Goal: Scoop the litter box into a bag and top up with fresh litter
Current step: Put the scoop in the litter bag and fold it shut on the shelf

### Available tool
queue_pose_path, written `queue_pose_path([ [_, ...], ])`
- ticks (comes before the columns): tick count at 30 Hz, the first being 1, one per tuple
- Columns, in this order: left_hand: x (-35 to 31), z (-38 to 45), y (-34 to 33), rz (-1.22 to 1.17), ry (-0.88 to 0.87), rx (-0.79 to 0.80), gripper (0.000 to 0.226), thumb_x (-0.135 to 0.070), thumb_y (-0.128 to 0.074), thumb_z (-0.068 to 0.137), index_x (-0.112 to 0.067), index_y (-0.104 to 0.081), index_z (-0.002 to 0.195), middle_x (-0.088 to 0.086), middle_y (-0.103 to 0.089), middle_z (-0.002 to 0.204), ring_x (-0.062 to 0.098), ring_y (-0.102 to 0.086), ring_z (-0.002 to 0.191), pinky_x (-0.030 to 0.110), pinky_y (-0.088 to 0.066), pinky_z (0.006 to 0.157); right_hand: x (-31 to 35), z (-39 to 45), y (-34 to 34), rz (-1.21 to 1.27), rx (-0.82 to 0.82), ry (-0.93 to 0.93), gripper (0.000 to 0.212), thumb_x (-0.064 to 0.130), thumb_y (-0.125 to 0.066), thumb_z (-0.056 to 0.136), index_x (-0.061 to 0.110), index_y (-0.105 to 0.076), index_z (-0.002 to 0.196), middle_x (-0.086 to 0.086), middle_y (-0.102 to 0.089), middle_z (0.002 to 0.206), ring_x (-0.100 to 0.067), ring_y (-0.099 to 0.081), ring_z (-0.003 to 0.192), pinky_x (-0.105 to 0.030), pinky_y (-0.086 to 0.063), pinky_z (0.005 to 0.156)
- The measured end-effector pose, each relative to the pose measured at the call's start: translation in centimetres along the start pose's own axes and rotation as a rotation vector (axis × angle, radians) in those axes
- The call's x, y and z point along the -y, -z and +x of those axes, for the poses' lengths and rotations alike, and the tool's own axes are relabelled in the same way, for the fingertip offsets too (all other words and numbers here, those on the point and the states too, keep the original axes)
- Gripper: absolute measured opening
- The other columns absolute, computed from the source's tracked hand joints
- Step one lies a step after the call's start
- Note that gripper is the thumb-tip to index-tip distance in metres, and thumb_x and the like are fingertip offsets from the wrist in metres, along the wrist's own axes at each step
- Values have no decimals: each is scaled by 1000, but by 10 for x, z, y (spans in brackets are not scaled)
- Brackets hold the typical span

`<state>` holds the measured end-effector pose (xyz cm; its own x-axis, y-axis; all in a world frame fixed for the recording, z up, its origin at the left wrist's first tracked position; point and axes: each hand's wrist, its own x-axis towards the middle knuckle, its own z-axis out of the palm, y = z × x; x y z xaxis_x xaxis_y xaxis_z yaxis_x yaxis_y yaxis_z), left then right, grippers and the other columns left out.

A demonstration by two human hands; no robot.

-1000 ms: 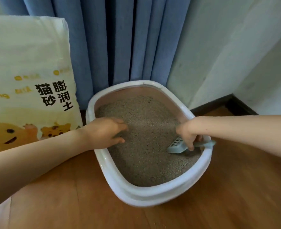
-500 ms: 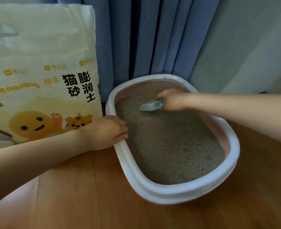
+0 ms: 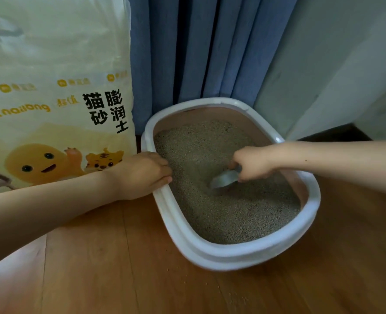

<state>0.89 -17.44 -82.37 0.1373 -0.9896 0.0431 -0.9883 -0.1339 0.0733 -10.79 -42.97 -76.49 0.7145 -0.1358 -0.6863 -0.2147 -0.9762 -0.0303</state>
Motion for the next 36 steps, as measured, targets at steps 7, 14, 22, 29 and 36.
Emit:
queue_pose_path([
  [7, 0, 0, 2, 30, -8, 23, 94, -65, 19, 84, -27, -65, 105, -8, -62, 96, 9, -54, 91, 18, -31, 86, 2, -20, 31, 59, -12, -2, 29, 16, -60, 88, 10, -66, 116, -3, -60, 65, -16, -52, 53, -24, -44, 49],
  [14, -7, -5, 16, 23, 58, 157, 50, -48, -20, 98, -25, -59, 120, -6, -58, 114, 10, -53, 105, 27, -42, 95, 26, 22, 11, 105, -306, 66, 31, 13, -49, 91, 9, -58, 121, -10, -65, 102, -19, -63, 76, -32, -55, 63],
  [22, -12, -12, 22, 23, 117, 209, 50, -47, -20, 99, -24, -53, 129, -5, -56, 125, 12, -50, 115, 30, -40, 102, 49, 40, 11, 5, -217, 55, 26, 10, -51, 92, 4, -59, 115, -7, -59, 91, -23, -60, 83, -33, -50, 68],
  [29, -12, -7, 22, 14, 121, 214, 36, -36, -33, 102, -23, -55, 129, -5, -56, 125, 12, -50, 115, 30, -39, 102, 38, 9, 36, 14, 113, 37, 32, 10, -60, 85, -6, -63, 113, -6, -52, 61, -16, -42, 45, -22, -34, 42],
  [36, -15, -4, 28, 30, 128, 184, 34, -37, -33, 101, -25, -54, 126, -7, -57, 120, 9, -51, 109, 29, -42, 96, 33, -5, 30, 32, -187, 137, 36, 11, -52, 90, 10, -60, 126, -8, -68, 94, -15, -57, 59, -24, -45, 46],
])
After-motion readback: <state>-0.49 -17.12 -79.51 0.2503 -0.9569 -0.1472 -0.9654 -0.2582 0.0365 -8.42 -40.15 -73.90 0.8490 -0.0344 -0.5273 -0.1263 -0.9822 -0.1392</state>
